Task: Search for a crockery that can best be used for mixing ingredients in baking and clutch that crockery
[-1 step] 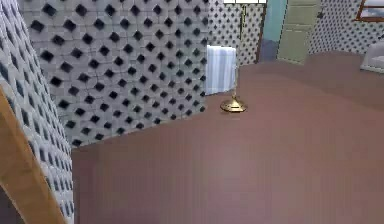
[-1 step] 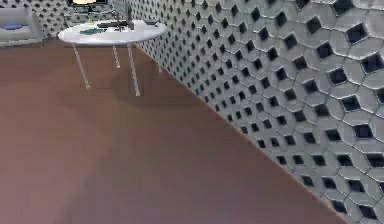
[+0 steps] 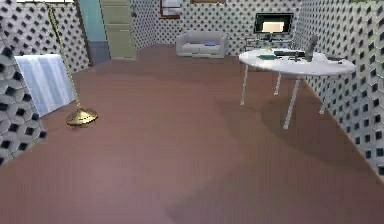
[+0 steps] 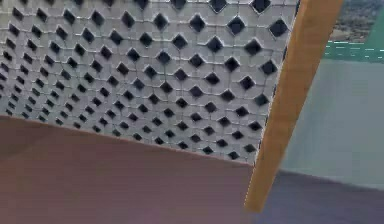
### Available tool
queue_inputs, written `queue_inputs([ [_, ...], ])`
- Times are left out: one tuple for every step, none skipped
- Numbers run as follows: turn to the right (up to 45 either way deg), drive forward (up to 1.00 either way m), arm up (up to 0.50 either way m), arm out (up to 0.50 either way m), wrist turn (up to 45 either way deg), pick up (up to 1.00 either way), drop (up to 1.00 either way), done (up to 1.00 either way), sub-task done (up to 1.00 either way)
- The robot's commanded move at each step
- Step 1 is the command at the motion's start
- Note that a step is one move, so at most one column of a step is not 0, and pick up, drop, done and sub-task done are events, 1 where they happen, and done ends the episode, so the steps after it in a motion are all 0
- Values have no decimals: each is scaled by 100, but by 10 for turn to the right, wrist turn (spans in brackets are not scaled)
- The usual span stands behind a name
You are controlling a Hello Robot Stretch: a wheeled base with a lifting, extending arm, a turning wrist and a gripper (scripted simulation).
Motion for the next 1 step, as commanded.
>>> queue_inputs([
  [360, 0, 0, 0, 0, 0, 0, 0, 0],
])
